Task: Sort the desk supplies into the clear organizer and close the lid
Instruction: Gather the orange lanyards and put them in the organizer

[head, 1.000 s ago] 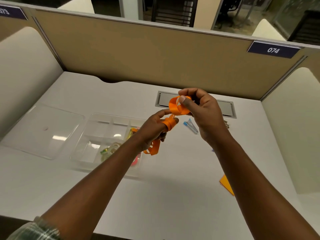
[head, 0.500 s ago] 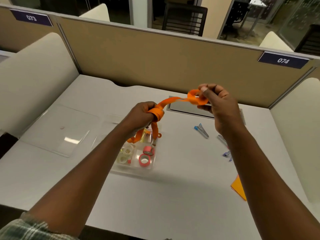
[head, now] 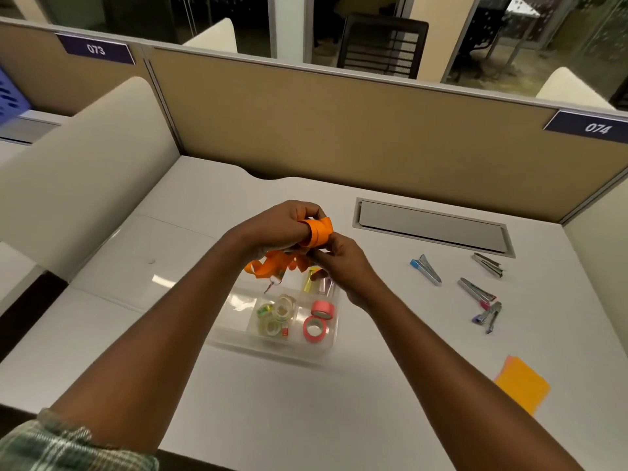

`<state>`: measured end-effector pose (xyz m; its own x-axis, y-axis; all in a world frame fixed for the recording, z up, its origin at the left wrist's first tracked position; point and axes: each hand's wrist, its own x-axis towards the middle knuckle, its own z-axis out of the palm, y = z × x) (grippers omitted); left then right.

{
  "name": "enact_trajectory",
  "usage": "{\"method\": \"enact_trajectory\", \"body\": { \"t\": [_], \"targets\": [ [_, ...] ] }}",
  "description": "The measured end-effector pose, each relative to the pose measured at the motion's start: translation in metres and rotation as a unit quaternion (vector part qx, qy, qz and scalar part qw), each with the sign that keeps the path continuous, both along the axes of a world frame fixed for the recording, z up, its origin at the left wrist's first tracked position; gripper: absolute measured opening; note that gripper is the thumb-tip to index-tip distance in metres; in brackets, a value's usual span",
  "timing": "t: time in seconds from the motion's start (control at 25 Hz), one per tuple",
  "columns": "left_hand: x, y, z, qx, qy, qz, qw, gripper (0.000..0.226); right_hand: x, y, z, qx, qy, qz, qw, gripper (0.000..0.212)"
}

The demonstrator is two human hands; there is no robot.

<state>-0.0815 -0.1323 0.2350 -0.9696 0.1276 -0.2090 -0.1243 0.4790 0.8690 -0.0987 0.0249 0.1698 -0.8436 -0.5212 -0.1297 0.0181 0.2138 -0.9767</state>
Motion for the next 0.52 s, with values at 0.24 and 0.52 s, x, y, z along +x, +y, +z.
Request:
{"method": "enact_trajectory", "body": {
  "t": [0.24,0.52],
  "targets": [
    [-0.006,-0.03,-0.014,-0.014,-0.006,0.019,1.0,0.03,-0.019,-0.031,-0.026,-0.026,-0.036,-0.069,0.997,0.026],
    [-0.033,-0.056,-0.043,0.123,0.06,0.248,0.959,0.028,-0.044,-0.05,-0.064,0.044,-0.092,-0.136,0.985,0.029]
  ]
}}
